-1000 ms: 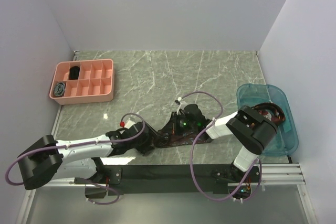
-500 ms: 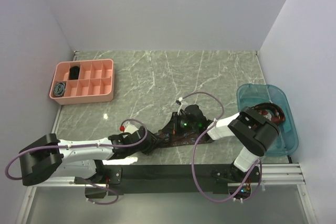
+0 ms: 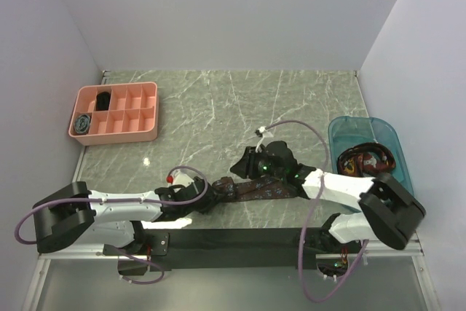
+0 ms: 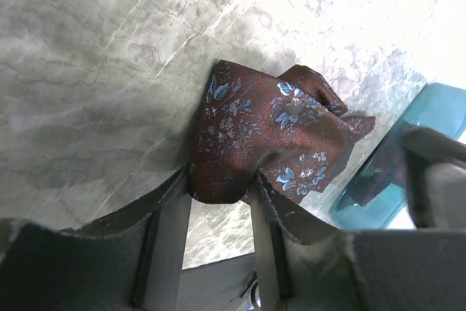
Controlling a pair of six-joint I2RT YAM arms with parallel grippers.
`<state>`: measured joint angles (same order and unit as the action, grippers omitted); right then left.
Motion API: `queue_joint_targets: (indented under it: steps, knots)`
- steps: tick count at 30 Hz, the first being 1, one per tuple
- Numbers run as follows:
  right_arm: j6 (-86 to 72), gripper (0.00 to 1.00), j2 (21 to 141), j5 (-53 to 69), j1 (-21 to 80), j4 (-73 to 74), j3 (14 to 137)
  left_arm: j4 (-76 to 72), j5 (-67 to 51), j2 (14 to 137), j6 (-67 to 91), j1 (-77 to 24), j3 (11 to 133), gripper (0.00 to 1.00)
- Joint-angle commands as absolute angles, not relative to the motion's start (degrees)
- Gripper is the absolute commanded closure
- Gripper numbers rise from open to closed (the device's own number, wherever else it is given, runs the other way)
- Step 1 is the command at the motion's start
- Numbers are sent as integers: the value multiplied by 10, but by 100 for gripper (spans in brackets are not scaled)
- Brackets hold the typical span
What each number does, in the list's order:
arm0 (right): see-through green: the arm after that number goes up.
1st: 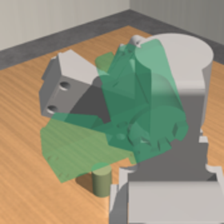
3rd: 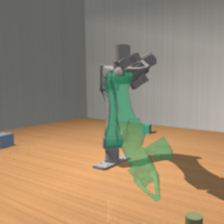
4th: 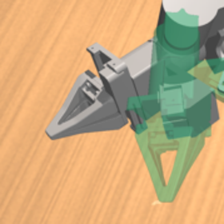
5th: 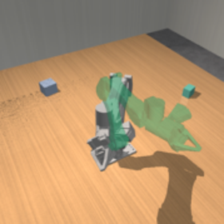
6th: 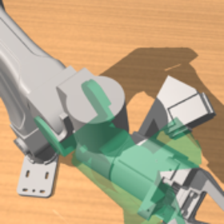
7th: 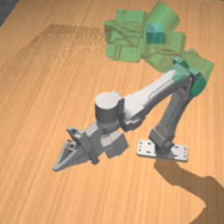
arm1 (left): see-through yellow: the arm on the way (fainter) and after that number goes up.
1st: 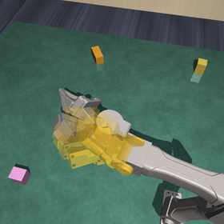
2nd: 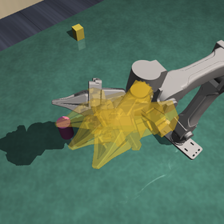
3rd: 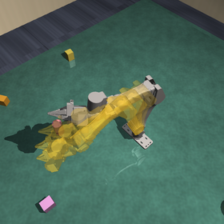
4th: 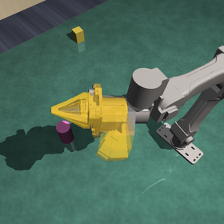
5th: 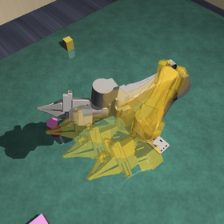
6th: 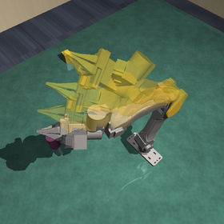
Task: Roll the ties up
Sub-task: Roll the tie
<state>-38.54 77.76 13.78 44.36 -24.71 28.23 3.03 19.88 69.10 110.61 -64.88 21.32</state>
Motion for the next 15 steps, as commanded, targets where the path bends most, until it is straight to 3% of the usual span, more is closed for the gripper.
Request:
queue_joint_targets:
  steps: [1,7,15]
  knots:
    - [-373,59,725,56,438,-153,301,69,228,706,1103,-651,232,57]
    - [-457,68,703,6,423,-75,261,80,236,719,1088,-651,255,54]
    - [-531,66,704,37,405,-38,223,76,245,721,1080,-652,256,53]
